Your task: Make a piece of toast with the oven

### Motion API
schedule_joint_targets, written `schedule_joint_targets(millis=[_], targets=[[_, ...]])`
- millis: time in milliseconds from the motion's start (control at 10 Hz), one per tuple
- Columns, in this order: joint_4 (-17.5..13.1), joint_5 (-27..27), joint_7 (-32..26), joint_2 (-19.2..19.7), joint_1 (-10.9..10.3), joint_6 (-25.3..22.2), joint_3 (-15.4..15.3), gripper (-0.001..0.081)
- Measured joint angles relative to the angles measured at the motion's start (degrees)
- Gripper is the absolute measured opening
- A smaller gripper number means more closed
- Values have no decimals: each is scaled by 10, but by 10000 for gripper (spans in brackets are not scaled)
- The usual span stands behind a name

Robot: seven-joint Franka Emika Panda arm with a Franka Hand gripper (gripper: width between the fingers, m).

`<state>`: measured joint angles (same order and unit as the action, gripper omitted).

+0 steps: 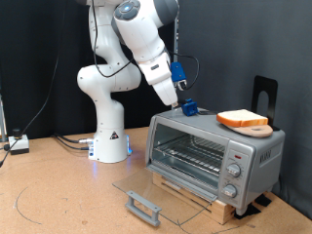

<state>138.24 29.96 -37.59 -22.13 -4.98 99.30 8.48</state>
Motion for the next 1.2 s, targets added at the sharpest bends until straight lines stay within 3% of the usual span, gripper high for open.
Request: schedule_joint_targets(millis=[300, 800, 1000, 1200], targets=[[23, 8, -66, -41, -14, 85, -28, 807], [45, 57, -86, -139, -31, -4, -30, 807], [52, 55, -87, -142, -30, 18, -35, 807], [92, 56, -116, -193, -30, 83, -58, 807]])
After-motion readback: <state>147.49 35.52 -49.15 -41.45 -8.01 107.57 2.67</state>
